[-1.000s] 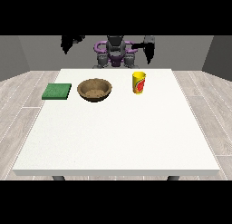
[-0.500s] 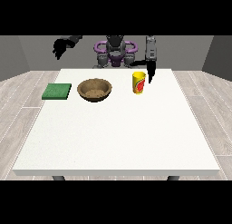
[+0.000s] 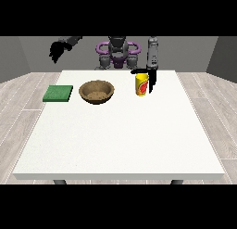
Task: Pick the cup and pour the ball into the bowl, then pick the bowl and place it on the pad
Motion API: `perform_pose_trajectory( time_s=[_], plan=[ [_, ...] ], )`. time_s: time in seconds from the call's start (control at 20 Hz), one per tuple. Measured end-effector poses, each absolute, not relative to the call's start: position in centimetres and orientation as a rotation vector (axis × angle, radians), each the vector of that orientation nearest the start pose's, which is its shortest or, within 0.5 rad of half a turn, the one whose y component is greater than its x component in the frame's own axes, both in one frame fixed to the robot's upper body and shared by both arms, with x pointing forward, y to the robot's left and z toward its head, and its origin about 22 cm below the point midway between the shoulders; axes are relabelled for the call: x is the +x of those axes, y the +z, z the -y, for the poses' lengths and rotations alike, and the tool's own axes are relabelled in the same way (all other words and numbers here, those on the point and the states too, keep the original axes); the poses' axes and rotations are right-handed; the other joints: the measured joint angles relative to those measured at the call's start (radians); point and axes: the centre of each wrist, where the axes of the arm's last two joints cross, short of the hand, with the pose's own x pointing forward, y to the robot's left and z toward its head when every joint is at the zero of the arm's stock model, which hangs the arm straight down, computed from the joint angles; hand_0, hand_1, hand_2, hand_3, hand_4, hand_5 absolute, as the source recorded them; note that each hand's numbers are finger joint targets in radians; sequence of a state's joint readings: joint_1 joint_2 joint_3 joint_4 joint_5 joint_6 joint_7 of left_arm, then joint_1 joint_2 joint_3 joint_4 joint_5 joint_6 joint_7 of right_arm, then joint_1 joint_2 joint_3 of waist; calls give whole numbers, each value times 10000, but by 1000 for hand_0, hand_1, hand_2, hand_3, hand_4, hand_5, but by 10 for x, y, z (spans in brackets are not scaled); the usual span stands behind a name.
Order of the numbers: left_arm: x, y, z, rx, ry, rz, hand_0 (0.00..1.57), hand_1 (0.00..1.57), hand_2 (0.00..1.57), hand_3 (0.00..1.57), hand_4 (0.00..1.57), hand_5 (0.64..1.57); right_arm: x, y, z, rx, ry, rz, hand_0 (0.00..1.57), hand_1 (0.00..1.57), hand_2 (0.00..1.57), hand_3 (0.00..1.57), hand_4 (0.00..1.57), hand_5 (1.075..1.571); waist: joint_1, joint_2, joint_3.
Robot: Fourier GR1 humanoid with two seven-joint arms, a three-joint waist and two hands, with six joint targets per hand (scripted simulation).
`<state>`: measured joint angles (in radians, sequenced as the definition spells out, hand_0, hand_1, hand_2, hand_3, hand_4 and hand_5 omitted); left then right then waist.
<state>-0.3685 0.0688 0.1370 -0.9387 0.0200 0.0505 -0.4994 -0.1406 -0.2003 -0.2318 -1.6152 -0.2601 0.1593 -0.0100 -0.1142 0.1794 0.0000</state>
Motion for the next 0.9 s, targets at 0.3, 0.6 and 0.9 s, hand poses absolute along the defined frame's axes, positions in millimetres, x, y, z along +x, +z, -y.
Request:
perform_pose_trajectory(
  time_s=[0.3, 0.6, 0.9],
  plan=[
    [325, -69, -246, 1426, 276, 17972, 1151, 1151, 1571, 1571, 1309, 1475, 273, 80, 325, 689, -165, 18570, 0, 0, 0, 121, 650, 1568, -391, 499, -3],
    [327, -75, -253, 3303, -113, 18341, 1284, 1284, 1571, 1571, 1381, 1449, 271, 101, 337, 999, 101, 18765, 0, 0, 0, 166, 637, 1566, -901, 597, 32],
    [334, -74, -237, 4187, -1177, 17583, 1269, 1269, 1571, 1571, 1413, 1430, 267, 95, 373, 704, -244, 17984, 0, 0, 0, 311, 642, 1566, -704, -234, 21]
  ],
)
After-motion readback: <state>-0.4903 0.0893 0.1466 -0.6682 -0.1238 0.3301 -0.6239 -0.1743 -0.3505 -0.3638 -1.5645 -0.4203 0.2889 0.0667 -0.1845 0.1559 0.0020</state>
